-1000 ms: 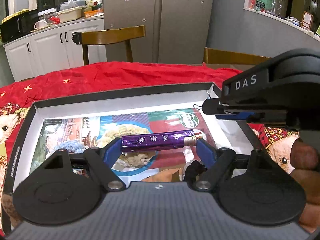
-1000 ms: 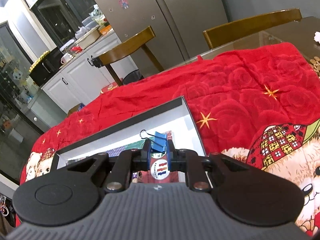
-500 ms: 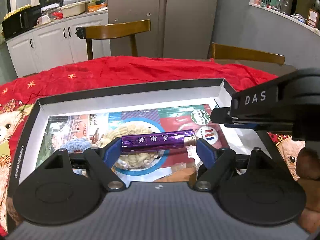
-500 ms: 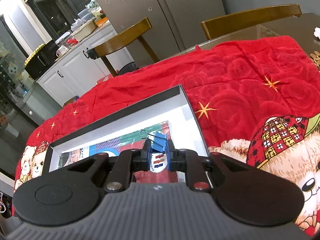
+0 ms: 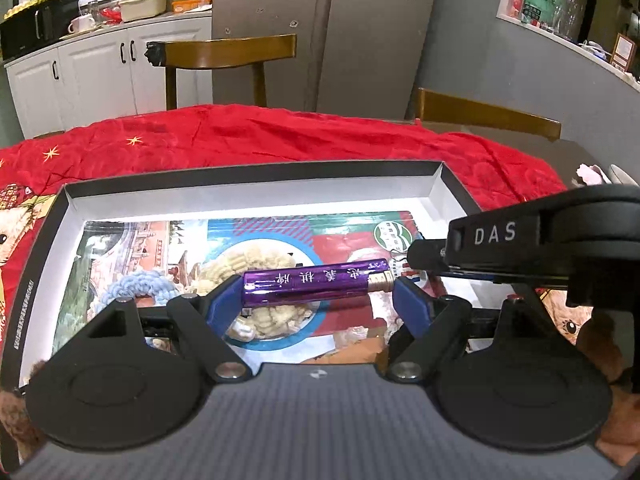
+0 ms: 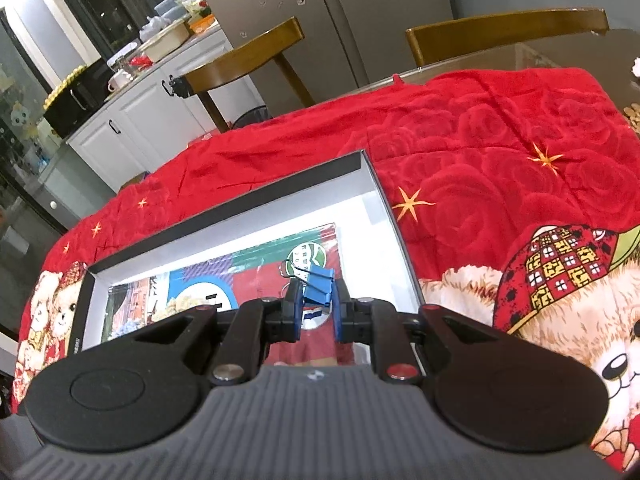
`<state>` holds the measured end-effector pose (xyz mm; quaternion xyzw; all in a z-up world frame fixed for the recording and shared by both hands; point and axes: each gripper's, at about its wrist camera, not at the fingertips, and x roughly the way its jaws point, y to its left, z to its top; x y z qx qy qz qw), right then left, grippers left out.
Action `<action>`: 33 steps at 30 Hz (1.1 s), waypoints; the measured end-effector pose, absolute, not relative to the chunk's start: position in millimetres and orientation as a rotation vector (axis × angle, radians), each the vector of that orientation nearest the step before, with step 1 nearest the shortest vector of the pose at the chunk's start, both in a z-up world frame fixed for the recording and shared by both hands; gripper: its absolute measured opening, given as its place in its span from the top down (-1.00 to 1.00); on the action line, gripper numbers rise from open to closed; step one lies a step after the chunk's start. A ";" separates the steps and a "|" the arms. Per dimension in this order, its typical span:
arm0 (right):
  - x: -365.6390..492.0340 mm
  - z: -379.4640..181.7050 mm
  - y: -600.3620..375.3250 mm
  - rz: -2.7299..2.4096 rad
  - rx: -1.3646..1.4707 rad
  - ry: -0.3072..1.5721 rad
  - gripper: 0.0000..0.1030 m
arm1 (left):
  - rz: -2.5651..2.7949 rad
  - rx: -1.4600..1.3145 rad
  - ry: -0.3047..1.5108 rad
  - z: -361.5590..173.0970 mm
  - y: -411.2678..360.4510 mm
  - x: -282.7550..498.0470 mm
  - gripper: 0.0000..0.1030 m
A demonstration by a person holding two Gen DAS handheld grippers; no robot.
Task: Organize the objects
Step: 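Open the right tool to drop the clip while the left tool lowers the tube into the box, then open the left tool and raise both tools away from the box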
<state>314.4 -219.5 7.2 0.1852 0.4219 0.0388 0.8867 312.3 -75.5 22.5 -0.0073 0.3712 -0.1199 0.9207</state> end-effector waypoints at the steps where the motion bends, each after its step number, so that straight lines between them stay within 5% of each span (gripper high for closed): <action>1: 314.2 7.2 -218.7 0.076 0.378 0.877 0.65 | -0.245 -0.015 0.762 22.2 -75.7 312.4 -0.63; 7: 314.7 6.9 -218.3 0.060 0.372 0.891 0.59 | -0.243 -0.024 0.767 21.5 -75.7 313.4 -0.64; 11: 316.0 8.8 -219.0 0.070 0.372 0.895 0.00 | -0.228 -0.048 0.774 21.1 -73.7 315.7 -0.64; 13: 316.7 9.1 -219.5 0.073 0.381 0.906 -0.13 | -0.204 -0.062 0.770 21.6 -73.4 315.5 -0.64; 25: 308.3 31.6 -226.0 0.099 0.419 0.845 -0.30 | -0.240 -0.137 0.807 36.2 -59.7 318.0 -0.65; 33: 280.9 79.7 -223.9 0.197 0.415 0.666 -0.61 | -0.178 -0.143 0.610 104.1 -33.1 280.0 -0.65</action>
